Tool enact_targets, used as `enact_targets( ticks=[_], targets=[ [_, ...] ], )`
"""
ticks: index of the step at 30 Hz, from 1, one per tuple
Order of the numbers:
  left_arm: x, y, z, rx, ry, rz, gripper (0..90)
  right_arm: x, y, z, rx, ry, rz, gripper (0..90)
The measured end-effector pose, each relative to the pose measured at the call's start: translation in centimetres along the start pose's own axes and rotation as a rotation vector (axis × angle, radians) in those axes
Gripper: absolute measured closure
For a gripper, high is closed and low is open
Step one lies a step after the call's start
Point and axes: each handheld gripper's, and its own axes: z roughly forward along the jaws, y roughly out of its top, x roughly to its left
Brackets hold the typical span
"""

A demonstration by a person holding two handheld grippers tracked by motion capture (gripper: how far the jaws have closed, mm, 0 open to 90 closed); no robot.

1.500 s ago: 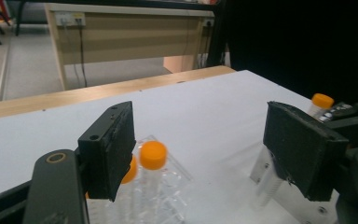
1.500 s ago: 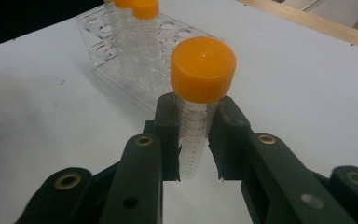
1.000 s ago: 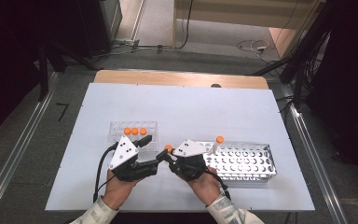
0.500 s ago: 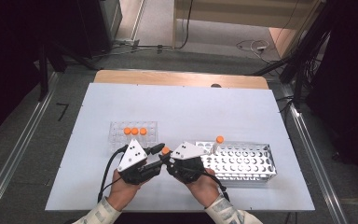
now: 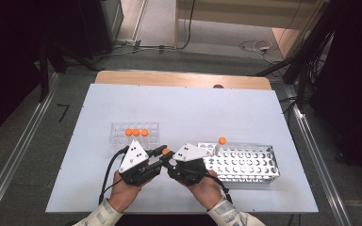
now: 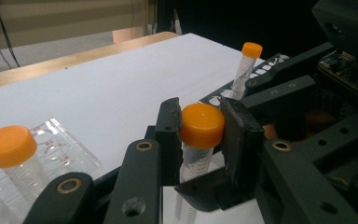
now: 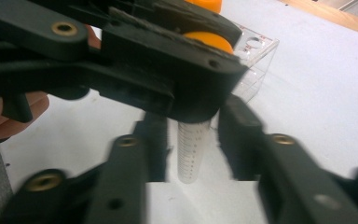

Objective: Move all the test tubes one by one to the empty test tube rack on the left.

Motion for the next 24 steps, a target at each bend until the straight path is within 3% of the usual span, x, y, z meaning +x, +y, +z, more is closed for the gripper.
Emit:
enact_targets(
  ticks=[7,13,24],
  targets=[
    [0.7,0.4,-0.8,-0.012,0.027,-0.027,69.4,-0.4,0.1,-0.3,-0.011,0.005,0.032,34.3],
    [1.7,0.7,-1.7,-0.026,0.052,-0.052,69.4,-0.5,0.1,-0.6,-0.01,0.0,0.039,27.9],
    [3.8,1.5,-3.5,-0.051,0.118,-0.1,69.5,-0.8,0.1,-1.1,-0.021,-0.007,0.045,27.2]
  ],
)
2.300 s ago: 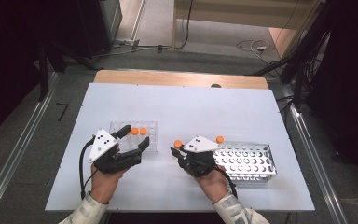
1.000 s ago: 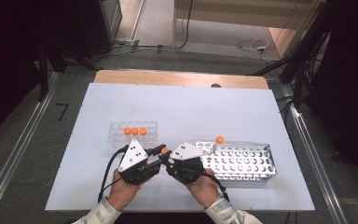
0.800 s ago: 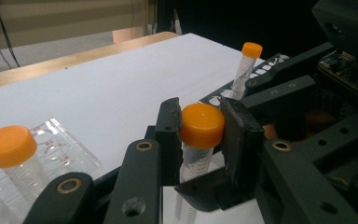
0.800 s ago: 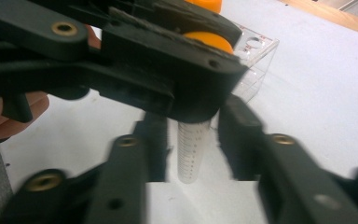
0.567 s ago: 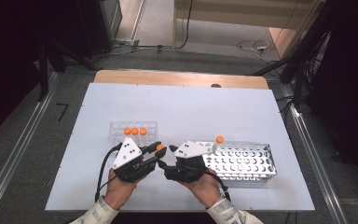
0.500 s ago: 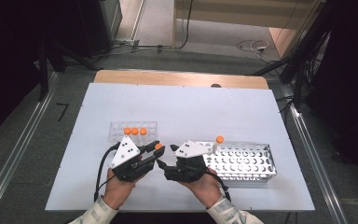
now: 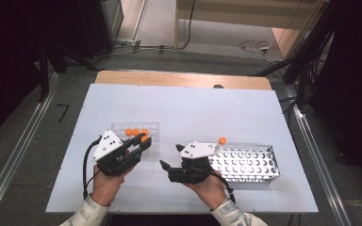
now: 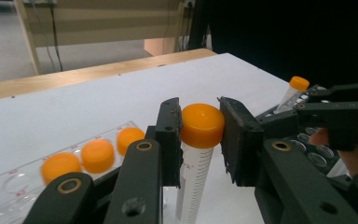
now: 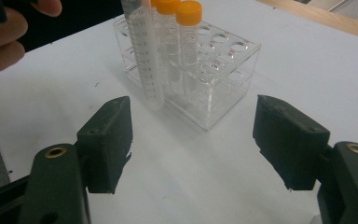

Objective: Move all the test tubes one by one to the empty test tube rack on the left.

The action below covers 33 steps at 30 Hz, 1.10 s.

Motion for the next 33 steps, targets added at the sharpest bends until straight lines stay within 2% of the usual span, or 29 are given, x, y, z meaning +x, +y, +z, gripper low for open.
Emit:
enact_targets(
  ticks=[8,15,25,33],
  targets=[
    [1.5,0.9,-1.1,-0.021,0.051,-0.022,69.5,-0.2,0.0,0.0,0.001,-0.008,0.007,27.4],
    [2.6,1.2,-1.7,-0.015,0.088,-0.037,69.5,-0.2,0.0,-0.1,-0.002,-0.01,0.011,27.6],
    [4.1,1.3,-2.1,-0.001,0.166,-0.024,69.4,-0.3,-0.1,-0.1,-0.002,-0.01,0.01,27.9],
    [5.0,1.6,-2.3,-0.019,0.217,-0.016,69.5,-0.2,-0.1,-0.1,-0.001,-0.013,0.006,28.0]
  ],
)
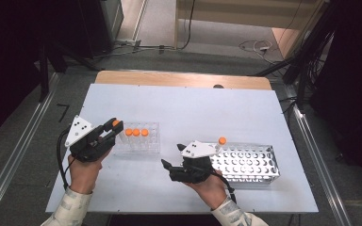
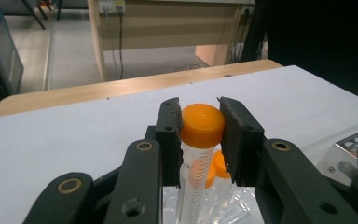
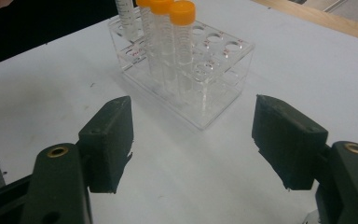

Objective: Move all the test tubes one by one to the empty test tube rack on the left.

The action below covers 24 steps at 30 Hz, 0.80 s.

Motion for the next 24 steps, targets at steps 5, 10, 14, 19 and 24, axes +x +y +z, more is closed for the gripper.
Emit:
enact_targets(
  ticks=[5,10,14,19,24],
  targets=[
    [0.2,0.0,0.2,-0.002,0.007,-0.003,69.5,0.0,0.0,0.0,-0.002,-0.002,0.001,28.2],
    [0.2,0.0,0.4,-0.004,0.015,0.0,69.5,0.0,0.1,-0.1,-0.01,0.0,0.002,28.6],
    [0.3,-0.1,0.6,-0.007,0.03,0.01,69.4,0.1,0.0,-0.1,-0.01,0.001,-0.002,28.6],
    [0.4,-0.3,0.9,0.002,0.034,0.014,69.4,0.1,0.1,-0.1,-0.011,0.0,-0.001,28.7],
    [0.4,-0.8,1.2,0.009,0.038,0.021,69.4,0.1,0.0,-0.1,-0.01,0.0,-0.004,28.7]
  ],
)
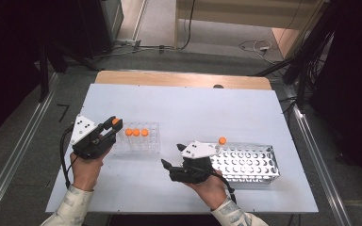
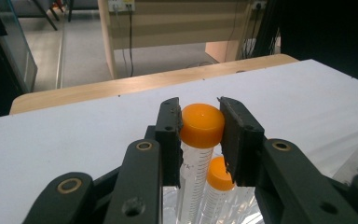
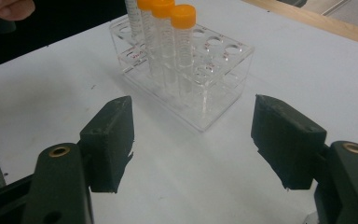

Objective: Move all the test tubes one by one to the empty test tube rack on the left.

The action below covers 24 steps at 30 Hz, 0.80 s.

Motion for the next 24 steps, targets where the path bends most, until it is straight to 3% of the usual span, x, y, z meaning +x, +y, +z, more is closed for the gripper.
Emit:
enact_targets(
  ticks=[14,24],
  targets=[
    [-0.2,-2.2,0.9,0.043,0.018,-0.002,68.5,-0.1,0.0,-0.2,-0.004,-0.003,0.003,28.8],
    [0.0,-2.1,0.7,0.036,0.011,-0.048,55.5,-0.1,-0.1,-0.2,-0.004,-0.004,0.001,28.8]
  ],
)
